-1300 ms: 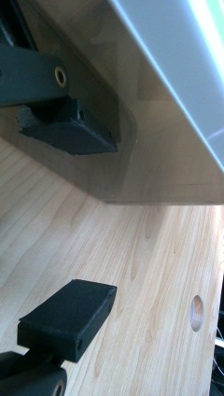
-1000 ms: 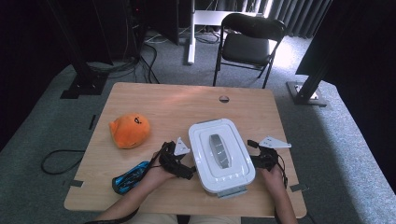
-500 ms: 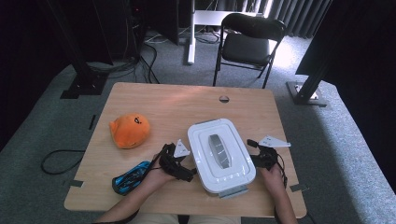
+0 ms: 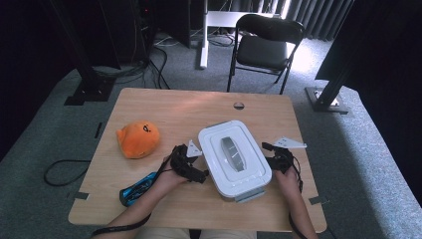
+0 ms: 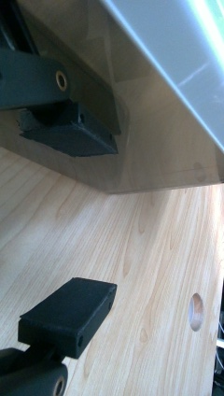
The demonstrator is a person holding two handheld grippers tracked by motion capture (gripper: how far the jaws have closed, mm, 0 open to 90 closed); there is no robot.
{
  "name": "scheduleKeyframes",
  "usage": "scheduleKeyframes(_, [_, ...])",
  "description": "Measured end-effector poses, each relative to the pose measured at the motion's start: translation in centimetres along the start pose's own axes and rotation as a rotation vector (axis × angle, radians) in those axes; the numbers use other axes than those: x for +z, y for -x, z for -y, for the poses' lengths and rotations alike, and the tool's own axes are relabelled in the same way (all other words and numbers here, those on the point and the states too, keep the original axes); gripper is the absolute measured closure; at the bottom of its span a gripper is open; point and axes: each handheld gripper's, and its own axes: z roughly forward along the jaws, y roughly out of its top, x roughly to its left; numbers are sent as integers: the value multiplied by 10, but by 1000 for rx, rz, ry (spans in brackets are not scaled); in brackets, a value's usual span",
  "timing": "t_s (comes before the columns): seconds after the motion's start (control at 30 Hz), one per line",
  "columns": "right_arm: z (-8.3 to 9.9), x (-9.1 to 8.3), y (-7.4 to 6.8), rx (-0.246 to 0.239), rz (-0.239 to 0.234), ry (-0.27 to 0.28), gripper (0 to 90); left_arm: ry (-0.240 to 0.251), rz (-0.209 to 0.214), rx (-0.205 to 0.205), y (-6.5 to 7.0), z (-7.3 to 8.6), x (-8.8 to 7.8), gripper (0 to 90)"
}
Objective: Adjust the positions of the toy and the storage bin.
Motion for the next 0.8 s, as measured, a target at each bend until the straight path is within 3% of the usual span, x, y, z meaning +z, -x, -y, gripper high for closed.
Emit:
scheduleKeyframes(0.23, [3,-2,5,22,19,0,265,11,-25,-20,-8,-5,9,4])
scheduleKeyframes(0.33, [5,-3,8,49,20,-1,208,11,13,-56,-10,5,14,5])
scheduleKeyframes(0.43, [8,-5,9,45,32,-19,181,2,23,-52,-9,12,13,5])
scheduleKeyframes(0.57, [13,-9,10,49,41,-31,167,-7,32,-59,-4,19,4,5])
scheduleKeyframes(0.67, [17,-14,10,56,48,-27,160,-25,72,-22,9,28,-5,5])
scheduleKeyframes(0.8, [19,-20,8,55,42,-8,138,-62,75,-6,18,38,-8,5])
